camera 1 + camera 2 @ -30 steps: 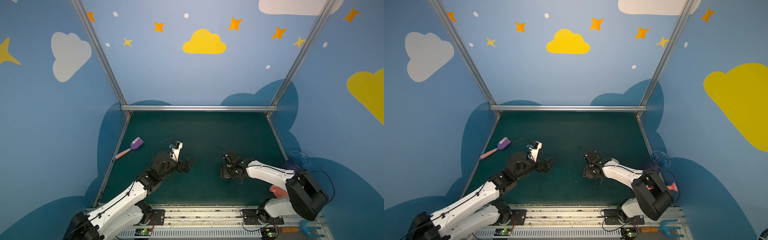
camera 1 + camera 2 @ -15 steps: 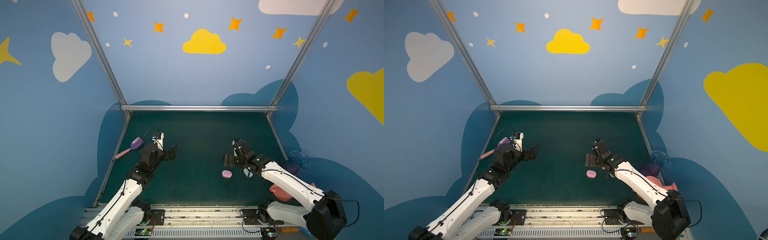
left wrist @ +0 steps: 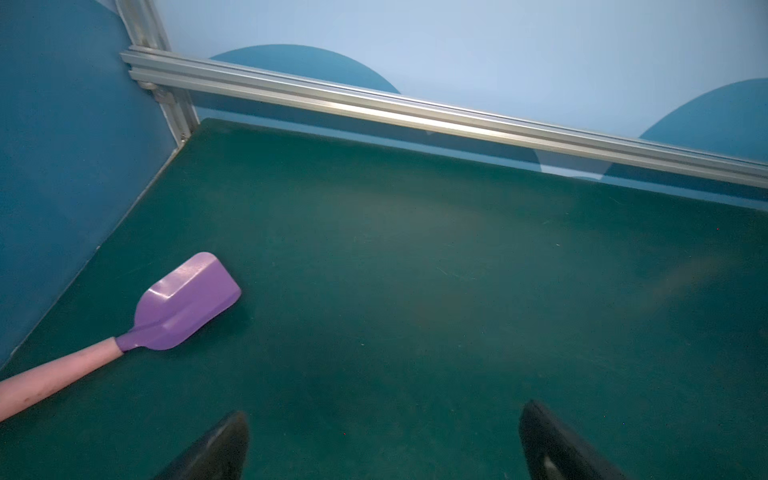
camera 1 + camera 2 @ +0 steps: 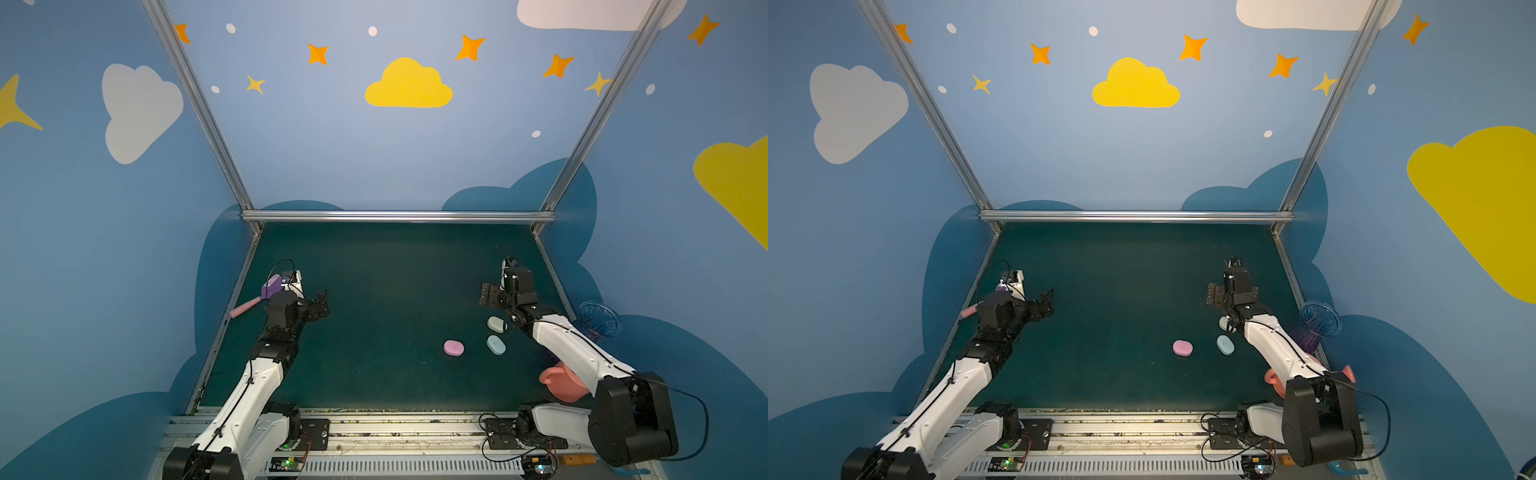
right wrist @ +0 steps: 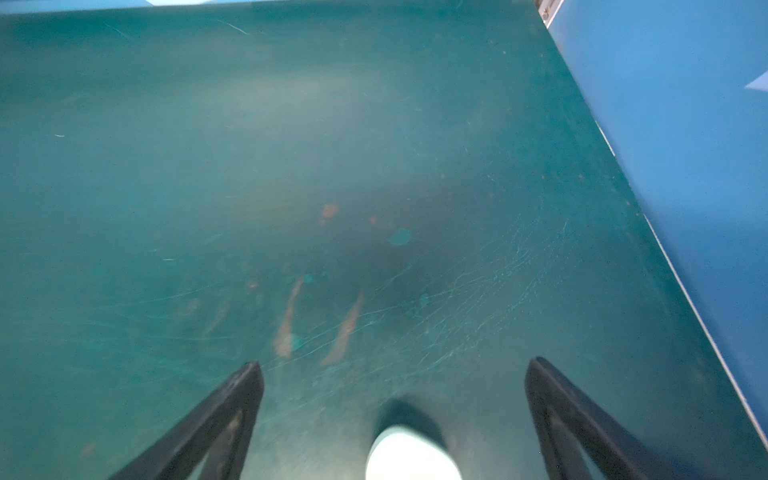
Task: Insert the wireless bluetooth earbuds into the charging case
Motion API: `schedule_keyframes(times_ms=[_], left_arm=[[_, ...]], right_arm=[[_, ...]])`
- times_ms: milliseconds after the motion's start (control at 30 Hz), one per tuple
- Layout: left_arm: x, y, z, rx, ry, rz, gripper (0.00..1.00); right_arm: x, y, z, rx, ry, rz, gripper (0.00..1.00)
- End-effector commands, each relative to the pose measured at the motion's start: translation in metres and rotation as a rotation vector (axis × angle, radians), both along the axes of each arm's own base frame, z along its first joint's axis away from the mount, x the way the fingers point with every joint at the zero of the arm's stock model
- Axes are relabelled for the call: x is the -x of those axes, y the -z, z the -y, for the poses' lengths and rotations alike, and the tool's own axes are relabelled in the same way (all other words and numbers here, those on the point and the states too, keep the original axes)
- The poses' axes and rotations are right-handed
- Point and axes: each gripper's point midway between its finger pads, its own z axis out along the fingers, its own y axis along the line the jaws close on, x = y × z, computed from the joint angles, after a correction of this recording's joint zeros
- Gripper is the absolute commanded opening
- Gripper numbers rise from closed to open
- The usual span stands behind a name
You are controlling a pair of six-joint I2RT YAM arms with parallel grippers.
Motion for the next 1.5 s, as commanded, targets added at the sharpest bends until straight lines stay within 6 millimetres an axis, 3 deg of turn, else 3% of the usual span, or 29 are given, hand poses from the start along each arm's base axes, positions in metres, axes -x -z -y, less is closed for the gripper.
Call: schedule_keyframes(times_ms=[0,200,300,400,667,967,1467], left_arm=[[-0.011,-0.01,-0.009,-0.019,-0.003,0.085,1.0],[-0.024,0.007,-0.023,0.002,-0.02,0.084,1.0],[-0.032,0.012,-0.021,0.03,0.014,0.099,1.0],[-0.04,0.022,-0.013,0.035,0.067,0.082,1.0],[-0.051,0.049,-0.021,0.031,0.048,0.007,1.0],[-0.058,0.069,-0.024,0.037,0.029,-0.016,1.0],[-0.065,0.079,-0.024,0.027,0.032,-0.062,1.0]], right_arm=[[-0.019,-0.007,0.003,0.029,-0.041,0.146,0.97],[-0.025,0.011,0.01,0.024,-0.041,0.195,0.97],[-0.024,0.021,0.011,0.022,-0.047,0.207,0.97],[-0.024,0.022,0.009,0.02,-0.059,0.205,0.97],[-0.021,0.017,0.02,0.032,-0.04,0.308,0.97],[-0.027,0.032,0.019,0.036,-0.044,0.323,0.97],[-0.028,0.035,0.021,0.022,-0.041,0.31,0.97]])
